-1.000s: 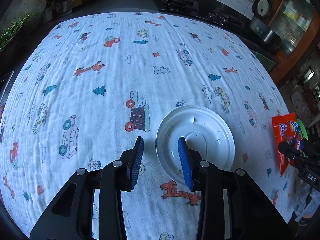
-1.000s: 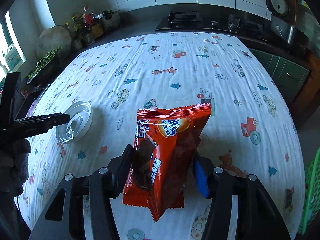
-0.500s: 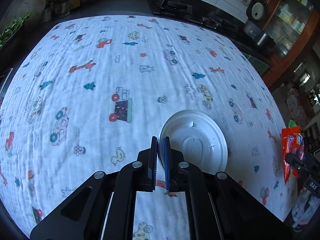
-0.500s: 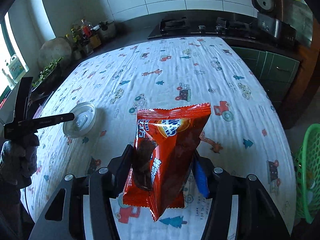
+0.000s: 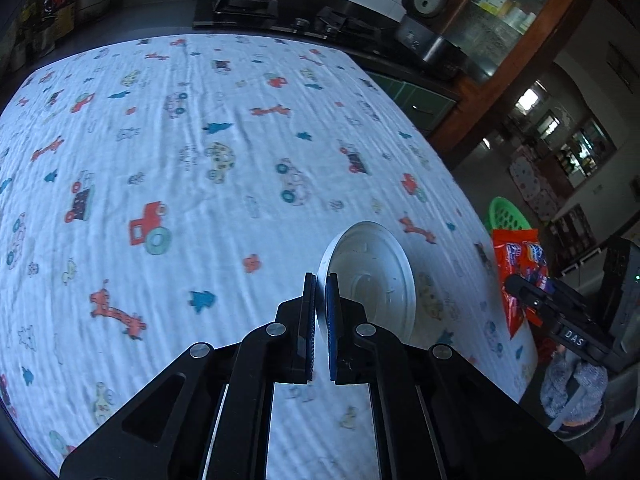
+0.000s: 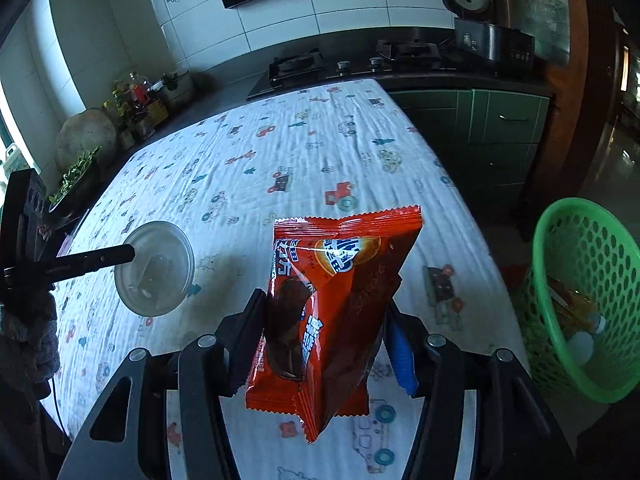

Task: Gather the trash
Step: 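Carry the snack packet over the basket and open the right tool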

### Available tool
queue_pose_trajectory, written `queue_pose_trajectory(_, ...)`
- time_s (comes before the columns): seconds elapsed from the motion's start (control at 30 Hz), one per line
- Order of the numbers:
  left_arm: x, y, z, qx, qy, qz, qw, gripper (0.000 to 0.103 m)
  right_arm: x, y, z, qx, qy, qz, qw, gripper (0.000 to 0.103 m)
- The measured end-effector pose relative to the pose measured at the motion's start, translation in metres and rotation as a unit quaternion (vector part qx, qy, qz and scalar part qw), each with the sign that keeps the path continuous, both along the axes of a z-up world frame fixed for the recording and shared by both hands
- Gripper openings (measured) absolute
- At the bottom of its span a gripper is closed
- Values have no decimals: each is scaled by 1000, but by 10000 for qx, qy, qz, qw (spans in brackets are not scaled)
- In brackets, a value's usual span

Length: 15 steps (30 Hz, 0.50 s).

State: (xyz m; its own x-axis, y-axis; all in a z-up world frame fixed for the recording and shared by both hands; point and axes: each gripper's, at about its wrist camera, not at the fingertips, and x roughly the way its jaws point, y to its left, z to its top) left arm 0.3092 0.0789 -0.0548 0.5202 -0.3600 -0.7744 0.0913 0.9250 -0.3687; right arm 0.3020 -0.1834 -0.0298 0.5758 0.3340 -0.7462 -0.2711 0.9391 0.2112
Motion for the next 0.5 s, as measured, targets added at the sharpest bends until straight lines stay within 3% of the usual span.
queue_pose_trajectory(0.23, 6, -68, 9, -215, 7, -537, 9983, 4, -7, -65, -2, -112, -33, -541, 9985, 54)
queue_pose_trajectory(0.5, 17, -142, 23, -269, -77, -1059, 9940, 4, -1, -165, -16, -347, 104, -1476, 9884, 54)
